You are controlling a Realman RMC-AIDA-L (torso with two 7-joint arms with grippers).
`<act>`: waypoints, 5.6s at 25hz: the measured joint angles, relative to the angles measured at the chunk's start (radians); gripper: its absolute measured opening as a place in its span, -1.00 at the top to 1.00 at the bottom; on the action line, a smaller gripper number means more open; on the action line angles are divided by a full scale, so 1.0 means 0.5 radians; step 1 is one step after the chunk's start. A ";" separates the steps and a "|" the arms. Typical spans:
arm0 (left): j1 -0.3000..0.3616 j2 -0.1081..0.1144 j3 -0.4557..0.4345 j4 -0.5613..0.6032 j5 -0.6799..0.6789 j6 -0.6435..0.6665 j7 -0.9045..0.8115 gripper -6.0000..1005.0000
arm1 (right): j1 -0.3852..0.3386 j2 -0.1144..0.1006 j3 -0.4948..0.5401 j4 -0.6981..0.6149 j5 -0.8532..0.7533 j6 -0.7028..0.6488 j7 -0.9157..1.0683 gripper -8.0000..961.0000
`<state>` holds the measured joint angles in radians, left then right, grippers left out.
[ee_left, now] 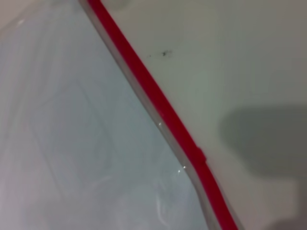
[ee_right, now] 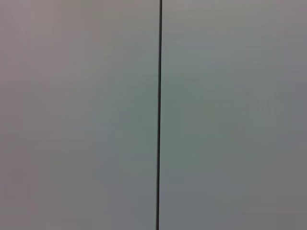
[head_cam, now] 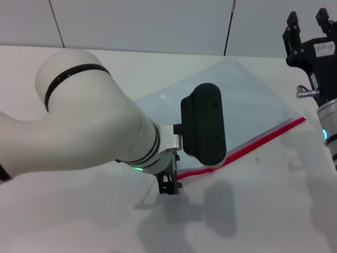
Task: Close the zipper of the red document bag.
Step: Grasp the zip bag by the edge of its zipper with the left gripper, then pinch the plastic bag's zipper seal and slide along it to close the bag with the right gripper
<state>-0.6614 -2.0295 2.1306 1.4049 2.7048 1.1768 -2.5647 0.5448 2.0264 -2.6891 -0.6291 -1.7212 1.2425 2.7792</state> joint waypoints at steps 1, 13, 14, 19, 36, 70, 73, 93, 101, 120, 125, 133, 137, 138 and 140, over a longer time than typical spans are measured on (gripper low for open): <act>-0.001 0.000 0.000 -0.005 0.002 -0.007 0.000 -0.24 | 0.000 0.000 0.000 0.000 0.000 0.000 0.000 -0.13; -0.003 0.000 -0.007 -0.113 0.111 -0.148 -0.034 -0.23 | 0.001 0.000 0.003 0.000 0.000 0.000 0.004 -0.13; -0.003 0.000 -0.008 -0.116 0.116 -0.158 -0.035 -0.23 | 0.001 0.000 0.003 -0.002 0.000 0.000 0.004 -0.13; -0.006 0.000 -0.017 -0.134 0.126 -0.196 -0.037 -0.22 | 0.007 0.000 0.003 -0.003 0.000 0.000 0.004 -0.13; -0.014 0.000 0.027 -0.197 0.257 -0.318 -0.072 0.65 | 0.015 0.000 0.003 -0.012 0.000 0.000 0.004 -0.13; 0.600 0.099 -0.256 0.662 0.340 -0.670 -0.029 0.88 | -0.057 -0.975 0.216 -1.507 -0.262 -1.377 0.071 -0.01; 0.648 0.099 -0.259 0.716 0.340 -0.706 -0.006 0.88 | -0.072 -1.002 0.319 -1.594 -0.352 -1.571 0.072 -0.01; 0.798 0.092 -0.274 0.878 0.336 -0.792 0.095 0.88 | -0.227 -0.965 0.845 -1.906 -0.794 -2.692 -0.087 -0.01; 0.797 0.095 -0.280 0.872 0.337 -0.788 0.127 0.88 | -0.438 -0.552 1.353 -2.005 -0.796 -3.341 -0.796 -0.01; 0.771 0.095 -0.267 0.907 0.337 -0.760 0.153 0.88 | -0.524 -0.009 2.032 -1.931 -0.628 -4.159 -1.725 -0.01; 0.761 0.098 -0.264 0.931 0.337 -0.748 0.153 0.88 | -0.496 -0.005 1.976 -1.931 -0.711 -4.074 -1.726 -0.01; 0.752 0.098 -0.261 0.939 0.337 -0.737 0.153 0.88 | -0.474 -0.006 1.957 -1.893 -0.758 -3.976 -1.727 -0.01; 0.752 0.098 -0.261 0.945 0.337 -0.737 0.153 0.88 | -0.452 -0.006 1.957 -1.824 -0.756 -3.904 -1.723 0.01; 0.752 0.098 -0.261 0.945 0.337 -0.737 0.153 0.88 | -0.448 -0.006 1.957 -1.808 -0.753 -3.890 -1.720 0.04; 0.752 0.098 -0.261 0.951 0.337 -0.737 0.153 0.88 | -0.444 -0.006 1.956 -1.791 -0.751 -3.881 -1.717 0.08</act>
<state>-0.2853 -1.9803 1.9999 1.8802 2.8731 0.8085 -2.4880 0.3228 2.0233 -1.7109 -1.5247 -2.0968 -0.6980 1.9206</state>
